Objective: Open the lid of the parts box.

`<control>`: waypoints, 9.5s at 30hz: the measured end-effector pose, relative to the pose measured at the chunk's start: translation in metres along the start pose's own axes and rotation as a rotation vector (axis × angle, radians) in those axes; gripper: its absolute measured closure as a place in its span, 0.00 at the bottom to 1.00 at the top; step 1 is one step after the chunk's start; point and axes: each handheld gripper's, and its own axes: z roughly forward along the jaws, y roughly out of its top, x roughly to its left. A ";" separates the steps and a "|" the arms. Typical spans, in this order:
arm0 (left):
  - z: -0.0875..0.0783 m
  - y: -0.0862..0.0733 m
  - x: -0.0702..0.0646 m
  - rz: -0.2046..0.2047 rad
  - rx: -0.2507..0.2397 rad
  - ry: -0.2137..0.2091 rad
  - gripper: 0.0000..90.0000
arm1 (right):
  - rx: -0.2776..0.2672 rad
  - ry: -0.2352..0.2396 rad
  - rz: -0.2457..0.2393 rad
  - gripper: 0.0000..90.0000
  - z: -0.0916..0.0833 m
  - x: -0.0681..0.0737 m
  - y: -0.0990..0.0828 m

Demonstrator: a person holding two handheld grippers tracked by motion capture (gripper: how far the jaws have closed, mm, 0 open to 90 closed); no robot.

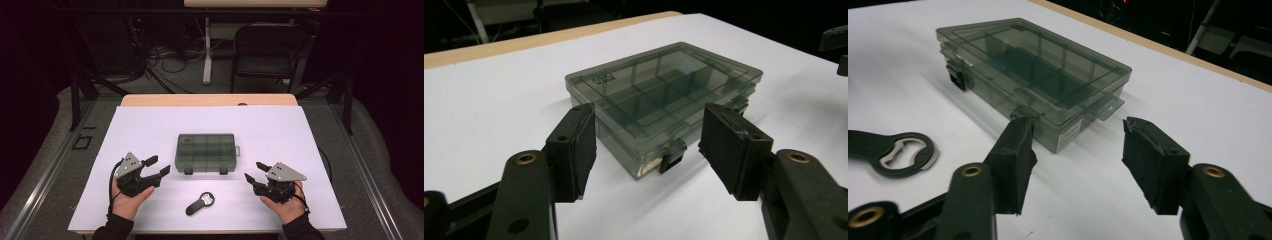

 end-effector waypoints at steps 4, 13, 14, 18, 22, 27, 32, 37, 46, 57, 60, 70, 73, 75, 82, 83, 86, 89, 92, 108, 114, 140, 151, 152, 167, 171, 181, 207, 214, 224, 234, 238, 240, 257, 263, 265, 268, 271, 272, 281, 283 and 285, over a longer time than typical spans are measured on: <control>0.007 0.004 0.003 -0.031 0.035 0.004 0.53 | 0.027 -0.002 0.016 0.63 0.008 -0.004 0.007; 0.032 0.014 0.018 -0.038 0.100 0.014 0.86 | 0.104 0.009 0.093 0.90 0.038 -0.019 0.015; 0.038 0.013 0.019 -0.037 0.125 0.015 0.90 | 0.120 0.014 0.109 0.94 0.044 -0.021 0.015; 0.047 0.009 0.020 -0.029 0.182 0.028 1.00 | 0.148 0.027 0.105 1.00 0.053 -0.021 0.012; 0.050 0.006 0.020 -0.029 0.201 0.025 1.00 | 0.166 0.027 0.098 1.00 0.060 -0.021 0.009; 0.050 0.003 0.022 -0.028 0.212 0.027 1.00 | 0.176 0.029 0.081 1.00 0.066 -0.016 0.006; 0.047 -0.004 0.024 -0.024 0.231 0.020 1.00 | 0.188 0.033 0.061 1.00 0.069 -0.011 0.005; 0.047 -0.009 0.024 -0.022 0.252 0.009 1.00 | 0.198 0.036 0.056 1.00 0.070 -0.010 0.003; 0.051 -0.012 0.022 -0.006 0.280 0.003 1.00 | 0.213 0.045 0.048 1.00 0.072 -0.008 0.000; 0.053 -0.012 0.014 0.015 0.286 -0.023 1.00 | 0.209 0.050 0.037 1.00 0.073 -0.004 0.000; 0.054 -0.011 0.012 0.016 0.286 -0.029 1.00 | 0.205 0.052 0.041 1.00 0.072 -0.004 0.001; 0.052 -0.001 0.004 0.009 0.240 0.014 0.95 | 0.170 0.055 0.064 1.00 0.069 -0.003 0.006; 0.051 0.001 0.005 0.008 0.226 0.021 0.93 | 0.165 0.049 0.065 0.99 0.069 -0.002 0.008; 0.050 0.001 0.006 0.002 0.221 0.030 0.87 | 0.160 0.039 0.060 0.96 0.069 -0.002 0.009; 0.048 0.006 0.004 0.025 0.196 0.059 0.77 | 0.144 -0.024 0.019 0.84 0.068 0.002 0.014; 0.048 0.007 0.003 0.030 0.189 0.059 0.74 | 0.141 -0.036 0.014 0.82 0.067 0.002 0.015; 0.048 0.010 0.001 0.044 0.177 0.050 0.73 | 0.129 -0.048 -0.004 0.77 0.067 0.003 0.017; 0.048 0.013 -0.001 0.060 0.166 0.050 0.72 | 0.122 -0.061 -0.029 0.76 0.068 0.003 0.019; 0.049 0.016 -0.001 0.058 0.165 0.054 0.71 | 0.109 -0.072 -0.039 0.76 0.068 0.003 0.024; 0.050 0.041 0.001 0.075 0.149 0.091 0.71 | 0.093 -0.096 -0.049 0.81 0.072 -0.003 0.047; 0.051 0.050 0.003 0.076 0.144 0.093 0.72 | 0.096 -0.095 -0.054 0.81 0.073 -0.008 0.056; 0.069 0.079 0.019 0.027 0.138 0.141 0.78 | 0.093 -0.116 0.001 0.84 0.087 -0.027 0.087; 0.078 0.089 0.025 0.016 0.128 0.173 0.82 | 0.079 -0.145 0.016 0.91 0.096 -0.036 0.095; 0.078 0.090 0.025 0.014 0.127 0.176 0.83 | 0.079 -0.149 0.019 0.91 0.097 -0.036 0.096; 0.087 0.097 0.037 -0.055 0.113 0.196 0.93 | 0.062 -0.167 0.042 0.93 0.105 -0.044 0.102; 0.090 0.097 0.039 -0.064 0.103 0.206 0.94 | 0.063 -0.169 0.039 0.93 0.108 -0.046 0.104; 0.094 0.100 0.041 -0.090 0.098 0.214 0.94 | 0.041 -0.148 0.103 0.91 0.111 -0.053 0.103; 0.101 0.106 0.044 -0.088 0.108 0.238 0.94 | 0.129 -0.134 0.138 0.82 0.146 -0.058 0.064; 0.103 0.105 0.045 -0.093 0.106 0.238 0.94 | 0.137 -0.155 0.170 0.83 0.153 -0.063 0.057; 0.105 0.104 0.047 -0.099 0.116 0.226 0.92 | 0.147 -0.171 0.177 0.90 0.157 -0.059 0.057; 0.106 0.103 0.047 -0.099 0.110 0.213 0.88 | 0.139 -0.189 0.177 0.95 0.158 -0.058 0.057; 0.106 0.102 0.046 -0.108 0.108 0.200 0.83 | 0.141 -0.182 0.178 0.95 0.157 -0.059 0.057; 0.106 0.101 0.045 -0.108 0.118 0.191 0.79 | 0.141 -0.182 0.178 0.95 0.157 -0.059 0.057; 0.103 0.070 0.053 -0.187 0.221 0.153 0.79 | 0.148 -0.171 0.177 0.95 0.156 -0.059 0.058; 0.109 0.063 0.055 -0.219 0.278 0.142 0.84 | 0.150 -0.167 0.178 0.95 0.156 -0.060 0.058; 0.110 0.062 0.055 -0.223 0.284 0.140 0.85 | 0.150 -0.167 0.178 0.95 0.156 -0.060 0.058; 0.115 0.060 0.055 -0.245 0.311 0.126 0.88 | 0.150 -0.167 0.180 0.95 0.156 -0.060 0.058; 0.117 0.059 0.055 -0.248 0.327 0.133 0.89 | 0.151 -0.166 0.181 0.95 0.156 -0.060 0.058; 0.118 0.058 0.055 -0.248 0.333 0.135 0.90 | 0.152 -0.165 0.179 0.95 0.156 -0.060 0.058; 0.124 0.054 0.052 -0.248 0.378 0.140 0.94 | 0.153 -0.163 0.179 0.95 0.156 -0.060 0.058; 0.126 0.054 0.052 -0.248 0.383 0.143 0.95 | 0.153 -0.163 0.180 0.95 0.156 -0.060 0.058; 0.127 0.053 0.051 -0.249 0.393 0.143 0.95 | 0.154 -0.163 0.179 0.95 0.156 -0.060 0.058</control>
